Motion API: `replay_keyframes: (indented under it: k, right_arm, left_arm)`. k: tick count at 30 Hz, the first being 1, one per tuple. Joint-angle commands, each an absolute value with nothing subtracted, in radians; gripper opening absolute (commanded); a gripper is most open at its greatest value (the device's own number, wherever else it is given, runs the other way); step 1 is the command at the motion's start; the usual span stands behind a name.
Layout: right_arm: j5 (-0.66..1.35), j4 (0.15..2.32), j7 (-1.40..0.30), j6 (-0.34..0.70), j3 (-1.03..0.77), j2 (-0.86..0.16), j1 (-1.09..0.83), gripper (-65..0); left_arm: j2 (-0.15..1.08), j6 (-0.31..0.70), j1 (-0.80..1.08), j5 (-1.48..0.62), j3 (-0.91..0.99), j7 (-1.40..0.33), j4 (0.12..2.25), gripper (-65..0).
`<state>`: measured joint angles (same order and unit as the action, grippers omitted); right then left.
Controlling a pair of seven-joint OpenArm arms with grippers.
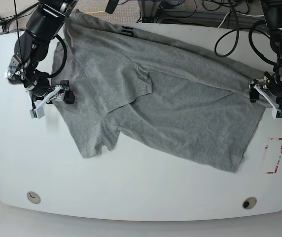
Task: Fold the T-shirt properly
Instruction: 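Move the right gripper to the shirt's hem and grasp it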
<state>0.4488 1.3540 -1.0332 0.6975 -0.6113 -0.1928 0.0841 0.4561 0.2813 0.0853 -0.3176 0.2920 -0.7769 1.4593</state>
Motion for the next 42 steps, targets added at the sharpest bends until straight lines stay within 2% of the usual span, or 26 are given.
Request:
replay_keyframes:
  k: [1,4,7,8,9,12,20,30,33,35,38,39,42]
  right_arm:
    - [0.432,1.359,-1.067,0.698,-0.608,-0.191,0.088,-16.3]
    - [0.43,1.357,-1.064,0.698,-0.608,-0.197,0.09,-32.0]
    - [0.424,1.356,-1.063,0.698,-0.607,-0.213,0.113,-53.3]
    - [0.412,1.356,-1.064,0.698,-0.602,-0.225,0.119,-56.8]
    - [0.39,1.356,-1.064,0.698,-0.582,-0.239,0.122,-58.8]
    - [0.335,1.356,-1.064,0.698,-0.493,-0.275,0.163,-56.9]
    - [0.202,1.345,-1.059,0.698,-0.308,-0.352,0.245,-60.6]
    - [0.113,1.118,-0.897,0.698,-0.229,-0.389,0.377,-59.5]
    - [0.111,1.092,-0.885,0.698,-0.237,-0.395,0.394,-48.0]
    - [0.108,1.093,-0.875,0.698,-0.26,-0.395,0.395,-33.9]
    - [0.113,1.095,-0.868,0.698,-0.289,-0.394,0.395,-20.8]
    - [0.113,1.099,-0.869,0.698,-0.291,-0.395,0.395,-17.9]
    - [0.114,1.168,-0.871,0.698,-0.295,-0.394,0.378,-18.5]
  left_arm:
    - [0.478,0.278,0.073,-0.32,0.302,-0.762,1.475,-5.1]
    - [0.478,0.278,0.071,-0.32,0.302,-0.762,1.475,-5.1]
    - [0.478,0.278,0.071,-0.318,0.302,-0.762,1.475,-5.1]
    - [0.478,0.278,0.071,-0.318,0.302,-0.762,1.475,-5.1]
    - [0.476,0.278,0.073,-0.318,0.302,-0.762,1.475,-5.1]
    - [0.473,0.278,0.076,-0.318,0.302,-0.762,1.475,-5.1]
    - [0.472,0.278,0.076,-0.318,0.302,-0.762,1.475,-5.1]
    - [0.469,0.278,0.077,-0.32,0.3,-0.762,1.475,-5.1]
    - [0.469,0.278,0.077,-0.321,0.3,-0.763,1.488,-5.1]
    - [0.469,0.278,0.084,-0.321,0.3,-0.763,1.492,-5.1]
    - [0.469,0.278,0.084,-0.321,0.3,-0.763,1.494,-5.1]
    - [0.469,0.278,0.084,-0.321,0.3,-0.763,1.494,-5.1]
    - [0.469,0.278,0.084,-0.321,0.3,-0.763,1.494,-5.1]
